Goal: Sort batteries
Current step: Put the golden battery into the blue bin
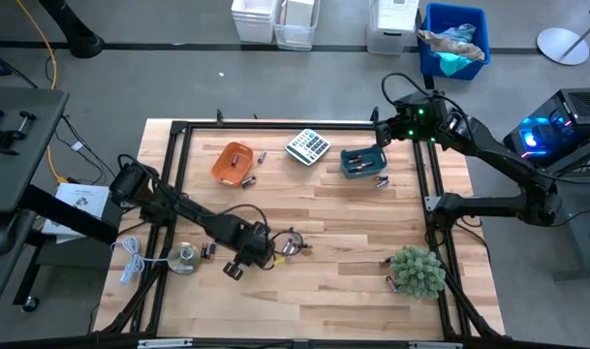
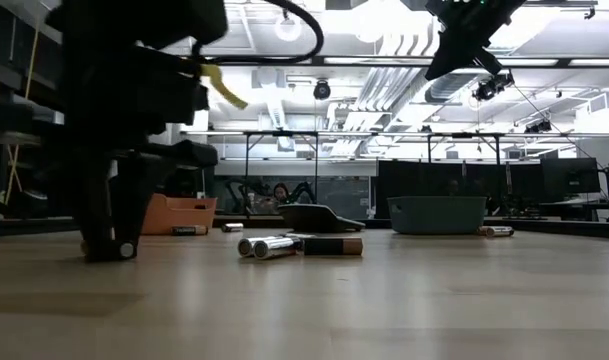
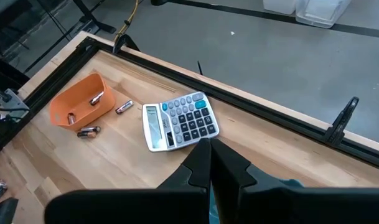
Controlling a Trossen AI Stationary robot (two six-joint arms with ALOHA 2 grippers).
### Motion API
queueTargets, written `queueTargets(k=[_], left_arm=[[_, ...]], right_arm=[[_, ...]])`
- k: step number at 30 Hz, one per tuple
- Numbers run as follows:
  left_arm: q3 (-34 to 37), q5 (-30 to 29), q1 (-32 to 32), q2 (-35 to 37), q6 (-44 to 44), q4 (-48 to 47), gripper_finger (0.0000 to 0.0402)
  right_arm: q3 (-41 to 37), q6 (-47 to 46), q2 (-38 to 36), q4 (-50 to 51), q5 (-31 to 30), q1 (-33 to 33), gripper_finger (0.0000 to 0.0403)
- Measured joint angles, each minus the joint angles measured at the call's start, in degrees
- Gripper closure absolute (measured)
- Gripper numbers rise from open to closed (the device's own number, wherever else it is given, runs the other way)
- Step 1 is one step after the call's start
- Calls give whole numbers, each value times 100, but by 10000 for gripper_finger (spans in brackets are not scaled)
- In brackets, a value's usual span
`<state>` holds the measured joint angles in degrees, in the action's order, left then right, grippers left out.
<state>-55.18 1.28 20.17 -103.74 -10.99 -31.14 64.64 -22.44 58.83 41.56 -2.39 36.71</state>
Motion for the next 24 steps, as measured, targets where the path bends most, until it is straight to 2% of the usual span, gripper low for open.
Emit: queueTargets(k=[5,8,10,15,18,24], left_arm=[[-172,391,-671,-29,-278,194,370],[-515,-105,-1232,-30,-576,537,370],[-791,-214,-1618,100,-700,727,370],[-1497,-89,-2432,55,-734,2221,371],[-2175,-145,-2891,-358,-501,3095,371],[-4102,-46,-3314,-1957,185,3131,371]], right_arm=[[0,0,0,0,5,2,403],[0,0,-12,-16,9,2,403],[0,0,-43,-20,37,2,403],[0,-1,-176,-164,37,4,403],[0,-118,-231,-347,26,4,403],[0,-214,-236,-697,-8,4,403]])
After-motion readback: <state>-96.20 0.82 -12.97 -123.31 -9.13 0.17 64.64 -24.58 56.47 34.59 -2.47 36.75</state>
